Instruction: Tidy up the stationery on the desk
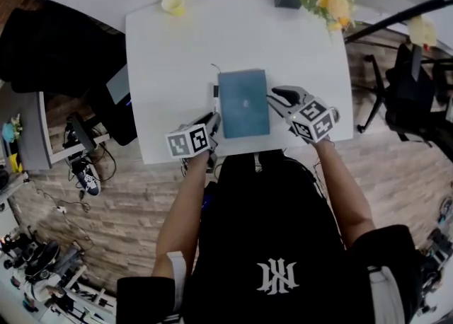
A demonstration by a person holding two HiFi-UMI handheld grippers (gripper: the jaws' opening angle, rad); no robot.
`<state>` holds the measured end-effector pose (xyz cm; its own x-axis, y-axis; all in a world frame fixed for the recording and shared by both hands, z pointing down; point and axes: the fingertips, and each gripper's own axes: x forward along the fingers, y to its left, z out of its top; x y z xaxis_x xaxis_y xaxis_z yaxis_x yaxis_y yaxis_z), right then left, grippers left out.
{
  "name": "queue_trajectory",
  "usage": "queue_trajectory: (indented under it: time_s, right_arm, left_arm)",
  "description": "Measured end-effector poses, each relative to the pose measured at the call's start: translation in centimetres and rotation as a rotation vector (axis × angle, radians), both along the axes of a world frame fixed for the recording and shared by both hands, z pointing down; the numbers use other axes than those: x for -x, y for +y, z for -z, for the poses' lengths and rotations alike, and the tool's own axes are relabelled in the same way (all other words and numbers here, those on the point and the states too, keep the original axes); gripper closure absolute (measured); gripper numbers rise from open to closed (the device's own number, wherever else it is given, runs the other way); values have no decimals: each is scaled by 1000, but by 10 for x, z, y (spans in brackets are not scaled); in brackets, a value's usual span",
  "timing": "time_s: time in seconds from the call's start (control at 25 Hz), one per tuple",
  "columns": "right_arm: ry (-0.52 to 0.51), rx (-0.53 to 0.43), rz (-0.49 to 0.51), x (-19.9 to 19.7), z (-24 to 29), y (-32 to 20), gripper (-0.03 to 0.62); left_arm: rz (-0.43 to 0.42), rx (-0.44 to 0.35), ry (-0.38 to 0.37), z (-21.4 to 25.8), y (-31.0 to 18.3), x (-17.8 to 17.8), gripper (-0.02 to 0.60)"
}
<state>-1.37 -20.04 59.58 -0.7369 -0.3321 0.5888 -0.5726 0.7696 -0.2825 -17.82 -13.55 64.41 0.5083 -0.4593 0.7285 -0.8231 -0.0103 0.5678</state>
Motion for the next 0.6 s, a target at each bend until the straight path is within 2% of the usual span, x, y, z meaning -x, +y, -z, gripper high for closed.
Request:
queue_trajectory:
  time_s: [0.6]
  right_arm:
    - [12,3,46,-17,1,1,474]
  left_arm:
    - [73,28,3,-11,6,-11,514]
